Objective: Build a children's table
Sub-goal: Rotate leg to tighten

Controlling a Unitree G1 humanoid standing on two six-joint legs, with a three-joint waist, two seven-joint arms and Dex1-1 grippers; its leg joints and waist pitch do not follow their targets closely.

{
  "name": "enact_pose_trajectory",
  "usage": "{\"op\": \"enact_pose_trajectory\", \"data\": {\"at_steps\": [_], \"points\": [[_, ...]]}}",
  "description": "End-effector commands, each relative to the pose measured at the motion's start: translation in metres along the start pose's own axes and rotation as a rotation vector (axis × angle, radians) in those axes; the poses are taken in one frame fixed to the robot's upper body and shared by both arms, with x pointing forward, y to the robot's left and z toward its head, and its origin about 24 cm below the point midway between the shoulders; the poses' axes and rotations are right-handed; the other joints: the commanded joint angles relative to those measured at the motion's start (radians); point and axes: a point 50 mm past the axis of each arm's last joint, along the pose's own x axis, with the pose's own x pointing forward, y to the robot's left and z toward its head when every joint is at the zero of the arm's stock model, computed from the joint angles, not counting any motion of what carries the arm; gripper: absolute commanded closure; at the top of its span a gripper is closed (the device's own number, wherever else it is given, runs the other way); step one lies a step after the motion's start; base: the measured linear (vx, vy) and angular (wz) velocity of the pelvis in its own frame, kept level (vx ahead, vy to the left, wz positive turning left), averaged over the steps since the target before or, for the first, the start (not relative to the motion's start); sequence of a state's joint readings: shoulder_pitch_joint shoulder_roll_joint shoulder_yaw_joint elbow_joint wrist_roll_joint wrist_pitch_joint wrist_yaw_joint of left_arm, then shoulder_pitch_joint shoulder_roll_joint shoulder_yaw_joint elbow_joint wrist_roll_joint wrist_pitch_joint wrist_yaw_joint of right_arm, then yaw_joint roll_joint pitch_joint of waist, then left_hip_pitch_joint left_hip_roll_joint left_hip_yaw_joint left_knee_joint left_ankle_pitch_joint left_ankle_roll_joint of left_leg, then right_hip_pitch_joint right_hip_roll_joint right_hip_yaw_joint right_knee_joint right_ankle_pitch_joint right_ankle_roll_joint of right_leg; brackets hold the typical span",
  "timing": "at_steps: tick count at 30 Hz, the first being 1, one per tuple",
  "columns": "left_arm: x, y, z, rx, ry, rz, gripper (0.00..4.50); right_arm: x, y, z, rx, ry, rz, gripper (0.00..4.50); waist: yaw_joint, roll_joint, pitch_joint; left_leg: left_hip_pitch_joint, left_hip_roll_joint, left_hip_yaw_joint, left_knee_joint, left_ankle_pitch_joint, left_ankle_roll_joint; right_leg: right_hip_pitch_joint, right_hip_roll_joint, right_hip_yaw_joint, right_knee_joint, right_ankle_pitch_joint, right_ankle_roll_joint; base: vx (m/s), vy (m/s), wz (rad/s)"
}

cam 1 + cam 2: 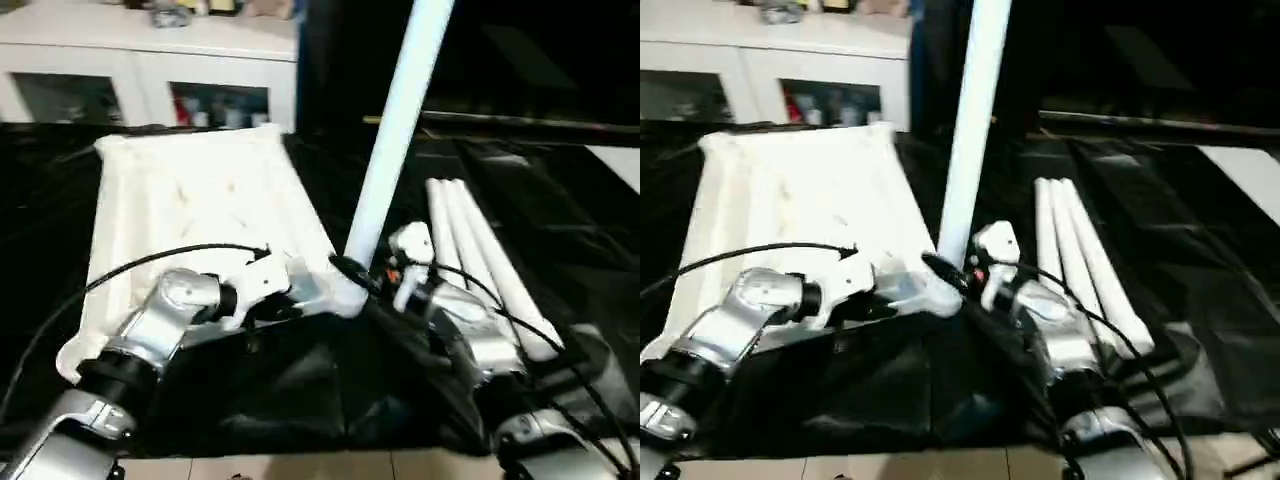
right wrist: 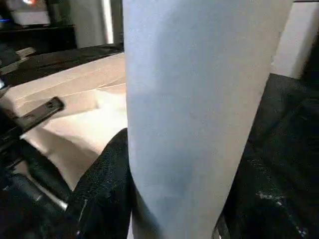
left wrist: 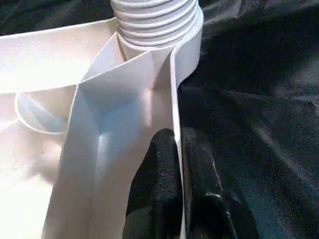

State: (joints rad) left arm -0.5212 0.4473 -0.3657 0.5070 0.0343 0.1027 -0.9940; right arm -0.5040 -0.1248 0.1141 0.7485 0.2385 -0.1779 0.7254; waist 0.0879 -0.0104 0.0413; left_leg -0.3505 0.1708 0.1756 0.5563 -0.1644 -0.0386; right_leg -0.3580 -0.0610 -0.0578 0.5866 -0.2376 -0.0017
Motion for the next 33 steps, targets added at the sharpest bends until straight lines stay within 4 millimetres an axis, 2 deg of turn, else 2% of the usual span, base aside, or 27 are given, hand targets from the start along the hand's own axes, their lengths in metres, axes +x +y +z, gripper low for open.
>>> {"op": "enact_pose_trajectory", "data": {"at_steps": [1,4,5,7,10,11,12,13,14,15,16,17,18,19,20,21,22,23,24,25,26,27,28,29,30,31,33], "points": [[-0.006,0.004,0.018,0.049,-0.085,0.006,4.5,-0.051,-0.019,-0.068,0.116,0.329,-0.24,2.62,-0.011,0.022,-0.023,0.04,0.069,-0.06,-0.09,-0.72,-0.104,-0.022,-0.105,0.044,-0.111,-0.596,-0.105,0.0,0.0,0.0],[-0.006,0.003,0.017,0.038,-0.072,0.021,4.5,-0.048,-0.017,-0.07,0.105,0.333,-0.254,2.62,-0.013,0.028,-0.022,0.038,0.071,-0.063,-0.099,-0.752,-0.113,-0.018,-0.099,0.036,-0.109,-0.549,-0.105,0.0,0.0,0.0],[-0.006,0.004,0.017,0.028,-0.065,0.035,4.5,-0.047,-0.017,-0.07,0.103,0.333,-0.26,2.62,-0.013,0.03,-0.021,0.042,0.07,-0.062,-0.101,-0.774,-0.117,-0.023,-0.096,0.034,-0.109,-0.542,-0.104,0.0,0.0,0.0],[-0.005,0.005,0.017,0.001,-0.058,0.072,4.5,-0.045,-0.018,-0.07,0.099,0.333,-0.279,2.62,-0.013,0.03,-0.019,0.051,0.067,-0.059,-0.096,-0.797,-0.115,-0.031,-0.099,0.034,-0.115,-0.558,-0.103,0.0,0.0,0.0],[-0.002,0.006,0.017,-0.034,-0.054,0.117,4.5,-0.043,-0.019,-0.069,0.098,0.33,-0.303,2.62,-0.015,0.026,-0.017,0.053,0.063,-0.061,-0.094,-0.796,-0.105,-0.03,-0.099,0.026,-0.122,-0.592,-0.087,0.0,0.0,0.0],[0.002,0.008,0.018,-0.073,-0.046,0.174,4.5,-0.04,-0.02,-0.068,0.106,0.327,-0.331,2.62,-0.016,0.03,-0.016,0.049,0.062,-0.063,-0.096,-0.802,-0.1,-0.026,-0.101,0.018,-0.124,-0.609,-0.075,0.0,0.0,0.0],[0.009,0.008,0.02,-0.138,-0.035,0.252,4.5,-0.035,-0.021,-0.066,0.119,0.321,-0.374,2.62,-0.02,0.032,-0.015,0.052,0.066,-0.061,-0.101,-0.825,-0.108,-0.027,-0.096,0.011,-0.12,-0.595,-0.079,0.0,0.0,0.0],[0.013,0.008,0.021,-0.181,-0.025,0.3,4.5,-0.032,-0.022,-0.065,0.127,0.318,-0.401,2.62,-0.018,0.037,-0.012,0.061,0.066,-0.057,-0.105,-0.862,-0.112,-0.033,-0.084,-0.004,-0.123,-0.579,-0.076,0.0,0.0,0.0],[0.014,0.008,0.022,-0.189,-0.026,0.309,4.5,-0.031,-0.022,-0.064,0.133,0.315,-0.41,2.62,-0.021,0.038,-0.011,0.061,0.067,-0.056,-0.11,-0.879,-0.109,-0.032,-0.078,-0.011,-0.122,-0.563,-0.075,0.0,0.0,0.0],[0.025,0.001,0.029,-0.247,-0.028,0.358,4.5,-0.023,-0.023,-0.061,0.17,0.298,-0.466,2.62,-0.021,0.05,-0.011,0.036,0.073,-0.053,-0.138,-0.918,-0.111,-0.005,-0.066,-0.021,-0.094,-0.501,-0.078,0.0,0.0,0.0],[0.029,-0.002,0.032,-0.265,-0.027,0.367,4.5,-0.02,-0.023,-0.059,0.183,0.293,-0.482,2.62,-0.019,0.051,-0.008,0.007,0.081,-0.043,-0.172,-0.949,-0.113,0.018,-0.05,-0.032,-0.056,-0.451,-0.087,-0.106,0.019,-0.05],[0.036,-0.007,0.037,-0.274,-0.027,0.379,4.5,-0.014,-0.023,-0.056,0.197,0.288,-0.503,2.62,0.037,0.07,-0.013,-0.083,0.095,0.002,-0.252,-1.016,-0.124,0.084,-0.024,-0.037,0.124,-0.238,-0.101,-0.106,0.019,-0.05],[0.046,-0.014,0.044,-0.268,-0.023,0.395,4.5,-0.005,-0.021,-0.052,0.223,0.279,-0.526,2.62,0.048,0.008,-0.03,-0.015,0.072,0.042,-0.209,-0.802,-0.078,0.027,-0.044,0.035,0.081,-0.346,-0.065,-0.065,-0.068,0.16],[0.046,-0.015,0.045,-0.267,-0.023,0.396,4.5,-0.004,-0.021,-0.052,0.224,0.278,-0.526,2.62,0.031,-0.047,-0.011,0.126,0.027,-0.001,0.096,-0.438,-0.039,-0.144,-0.197,0.077,-0.173,-0.944,-0.044,0.155,-0.137,0.1],[0.052,-0.018,0.05,-0.258,-0.018,0.412,4.5,0.003,-0.018,-0.049,0.243,0.272,-0.535,2.62,0.039,-0.008,-0.016,0.068,0.018,-0.046,0.091,-0.231,-0.005,-0.087,-0.226,0.139,-0.175,-0.95,-0.079,0.155,-0.137,0.1],[0.054,-0.019,0.051,-0.258,-0.012,0.422,4.5,0.006,-0.017,-0.047,0.243,0.272,-0.536,2.62,0.043,-0.01,-0.022,-0.074,0.011,-0.084,0.04,-0.073,-0.009,0.061,-0.19,0.077,-0.09,-0.738,-0.097,0.21,-0.055,-0.37],[0.055,-0.02,0.052,-0.255,-0.005,0.428,4.5,0.009,-0.016,-0.046,0.242,0.273,-0.534,2.62,0.06,0.005,-0.05,-0.004,0.047,-0.066,-0.034,-0.069,-0.04,0.004,-0.094,0.037,-0.051,-0.362,-0.112,0.0,0.0,0.0],[0.056,-0.019,0.053,-0.256,0.0,0.442,4.5,0.013,-0.014,-0.044,0.242,0.273,-0.53,2.62,0.06,0.005,-0.05,-0.004,0.047,-0.066,-0.034,-0.069,-0.04,0.004,-0.094,0.037,-0.051,-0.362,-0.112,0.0,0.0,0.0],[0.056,-0.018,0.054,-0.265,0.003,0.458,4.5,0.016,-0.013,-0.043,0.245,0.271,-0.528,2.62,0.03,0.013,-0.039,0.023,0.059,-0.046,-0.057,-0.357,-0.038,-0.021,-0.066,0.043,-0.045,-0.235,-0.186,-0.051,-0.058,0.33],[0.056,-0.018,0.054,-0.265,0.003,0.458,4.5,0.016,-0.013,-0.043,0.245,0.271,-0.528,2.62,0.023,0.015,-0.033,0.02,0.056,-0.043,-0.062,-0.439,-0.048,-0.022,-0.069,0.044,-0.053,-0.291,-0.191,-0.028,-0.059,0.1],[0.055,-0.016,0.055,-0.277,0.008,0.482,4.5,0.019,-0.011,-0.042,0.247,0.27,-0.522,2.62,0.014,0.009,-0.034,0.005,0.05,-0.044,-0.067,-0.49,-0.061,-0.01,-0.077,0.04,-0.061,-0.371,-0.166,-0.028,-0.059,0.1],[0.053,-0.013,0.055,-0.286,0.017,0.508,4.5,0.021,-0.01,-0.041,0.246,0.272,-0.516,2.62,0.01,-0.001,-0.032,0.008,0.05,-0.045,-0.069,-0.53,-0.064,-0.018,-0.082,0.039,-0.077,-0.466,-0.127,0.0,0.0,0.0],[0.051,-0.011,0.054,-0.29,0.022,0.522,4.5,0.022,-0.009,-0.041,0.244,0.277,-0.511,2.62,0.014,0.003,-0.035,0.013,0.049,-0.047,-0.069,-0.53,-0.065,-0.021,-0.088,0.042,-0.083,-0.512,-0.102,0.0,0.0,0.0],[0.051,-0.011,0.054,-0.29,0.023,0.526,4.5,0.022,-0.009,-0.041,0.243,0.279,-0.509,2.62,0.013,0.002,-0.036,0.013,0.05,-0.046,-0.071,-0.516,-0.062,-0.022,-0.089,0.043,-0.086,-0.51,-0.096,0.0,0.0,0.0],[0.049,-0.01,0.054,-0.293,0.026,0.538,4.5,0.023,-0.008,-0.042,0.238,0.287,-0.506,2.62,0.013,-0.005,-0.039,0.002,0.05,-0.045,-0.076,-0.459,-0.053,-0.01,-0.091,0.042,-0.084,-0.471,-0.09,0.0,0.0,0.0],[0.048,-0.009,0.053,-0.293,0.026,0.54,4.5,0.023,-0.008,-0.042,0.236,0.29,-0.505,2.62,0.014,-0.002,-0.04,0.0,0.051,-0.044,-0.079,-0.437,-0.052,-0.008,-0.09,0.041,-0.085,-0.45,-0.091,0.0,0.0,0.0],[0.045,-0.007,0.052,-0.284,0.024,0.543,4.5,0.023,-0.008,-0.043,0.224,0.304,-0.494,2.62,0.014,-0.004,-0.044,-0.001,0.056,-0.039,-0.081,-0.377,-0.048,-0.005,-0.089,0.041,-0.082,-0.359,-0.107,0.0,0.0,0.0]]}}
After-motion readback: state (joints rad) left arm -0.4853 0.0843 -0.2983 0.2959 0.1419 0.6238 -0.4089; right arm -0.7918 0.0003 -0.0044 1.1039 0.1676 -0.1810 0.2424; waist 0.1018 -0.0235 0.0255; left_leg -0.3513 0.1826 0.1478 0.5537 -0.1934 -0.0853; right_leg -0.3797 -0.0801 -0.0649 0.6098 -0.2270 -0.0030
